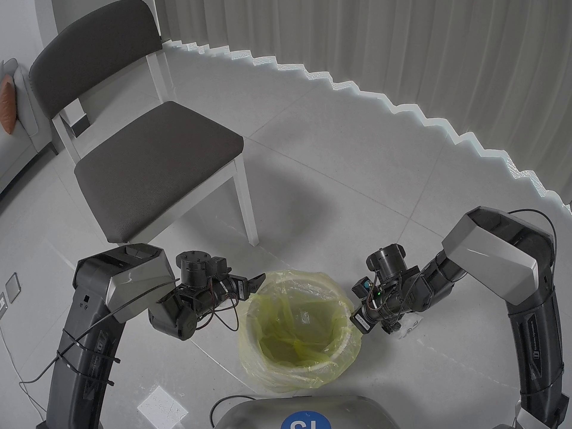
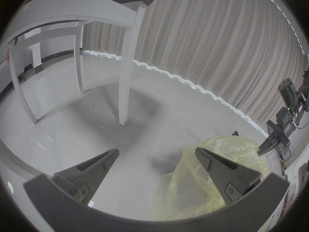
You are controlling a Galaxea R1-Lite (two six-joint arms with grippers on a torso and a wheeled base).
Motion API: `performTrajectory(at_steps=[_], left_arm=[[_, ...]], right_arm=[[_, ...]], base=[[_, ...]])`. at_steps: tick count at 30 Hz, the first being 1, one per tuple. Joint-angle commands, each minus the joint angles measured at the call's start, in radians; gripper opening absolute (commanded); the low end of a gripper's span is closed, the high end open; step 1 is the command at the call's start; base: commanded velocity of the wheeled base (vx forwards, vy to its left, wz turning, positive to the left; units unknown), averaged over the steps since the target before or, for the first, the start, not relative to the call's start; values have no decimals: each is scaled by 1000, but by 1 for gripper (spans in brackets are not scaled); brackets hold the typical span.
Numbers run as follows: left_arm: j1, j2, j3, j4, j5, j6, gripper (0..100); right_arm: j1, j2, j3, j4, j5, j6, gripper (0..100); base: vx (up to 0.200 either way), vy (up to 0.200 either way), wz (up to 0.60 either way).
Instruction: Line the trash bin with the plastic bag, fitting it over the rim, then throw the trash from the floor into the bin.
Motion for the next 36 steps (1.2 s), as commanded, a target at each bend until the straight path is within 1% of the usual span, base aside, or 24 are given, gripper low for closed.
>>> performTrajectory(at_steps=[1, 2, 6, 10, 28, 36], left_arm=[[-3, 0, 1, -9, 0, 0, 100], [-1, 0, 2, -10, 0, 0, 100], [-1, -8, 10, -12, -2, -2, 100], [1, -9, 10, -12, -2, -2, 100], [1, -52, 10, -12, -2, -9, 100], [-30, -97, 20, 4, -3, -11, 100]], right_arm=[[0, 12, -10, -1, -2, -1, 0], [0, 12, -10, -1, -2, -1, 100], [-1, 11, -8, -1, -3, -1, 100], [-6, 5, -4, -26, -37, 10, 100], [-47, -93, 52, -29, -38, 7, 100], [-47, -107, 56, -32, -38, 9, 100]], base=[[0, 0, 0], [0, 0, 0], [0, 0, 0], [0, 0, 0], [0, 0, 0], [0, 0, 0]])
